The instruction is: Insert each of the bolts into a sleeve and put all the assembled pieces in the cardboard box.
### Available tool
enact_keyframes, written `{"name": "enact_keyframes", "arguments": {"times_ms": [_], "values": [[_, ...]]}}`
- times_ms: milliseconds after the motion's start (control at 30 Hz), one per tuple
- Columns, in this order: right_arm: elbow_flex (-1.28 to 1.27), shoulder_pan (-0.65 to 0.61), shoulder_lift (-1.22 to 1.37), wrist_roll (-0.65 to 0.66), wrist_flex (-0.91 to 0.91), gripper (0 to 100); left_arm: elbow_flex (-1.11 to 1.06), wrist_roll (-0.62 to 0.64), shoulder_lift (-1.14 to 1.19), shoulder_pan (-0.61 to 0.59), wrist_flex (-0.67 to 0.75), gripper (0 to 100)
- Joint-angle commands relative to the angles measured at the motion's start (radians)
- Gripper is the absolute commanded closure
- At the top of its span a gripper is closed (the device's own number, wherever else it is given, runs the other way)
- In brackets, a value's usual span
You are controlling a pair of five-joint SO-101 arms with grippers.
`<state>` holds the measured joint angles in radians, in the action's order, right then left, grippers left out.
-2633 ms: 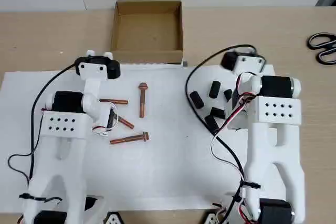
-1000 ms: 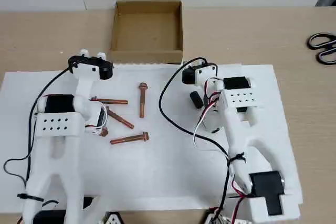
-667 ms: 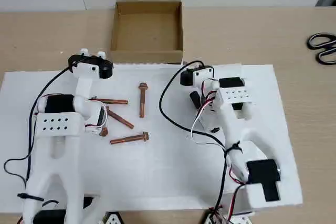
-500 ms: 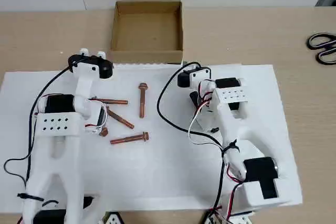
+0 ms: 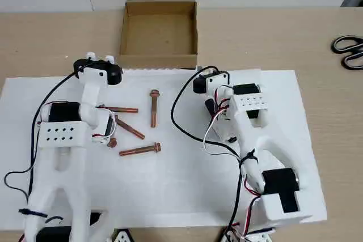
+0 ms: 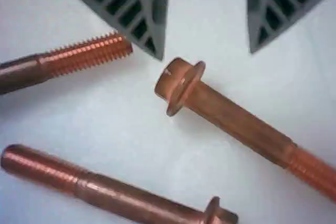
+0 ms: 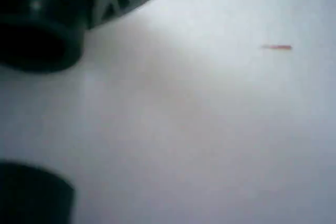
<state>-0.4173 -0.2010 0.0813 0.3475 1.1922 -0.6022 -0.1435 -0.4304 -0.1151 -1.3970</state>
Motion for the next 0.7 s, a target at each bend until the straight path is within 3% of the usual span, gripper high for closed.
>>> {"name": "enact_keyframes", "arguments": {"times_ms": [0, 167, 300, 467, 667], "values": [[-0.006, -0.027, 0.012, 0.005, -0.004, 99.5, -0.015, -0.005, -0.002, 0.002, 0.015, 90], [-0.002, -0.019, 0.002, 0.006, -0.001, 99.5, -0.051, -0.005, -0.003, 0.002, 0.021, 90], [0.026, -0.019, -0.131, 0.005, 0.128, 99.5, -0.016, -0.003, -0.012, 0.000, 0.006, 90], [0.084, 0.030, -0.344, 0.008, 0.252, 99.5, 0.160, 0.000, 0.006, 0.005, -0.117, 90], [0.086, 0.174, -0.349, 0.012, 0.325, 99.5, 0.427, 0.051, 0.230, 0.009, -0.275, 90]]}}
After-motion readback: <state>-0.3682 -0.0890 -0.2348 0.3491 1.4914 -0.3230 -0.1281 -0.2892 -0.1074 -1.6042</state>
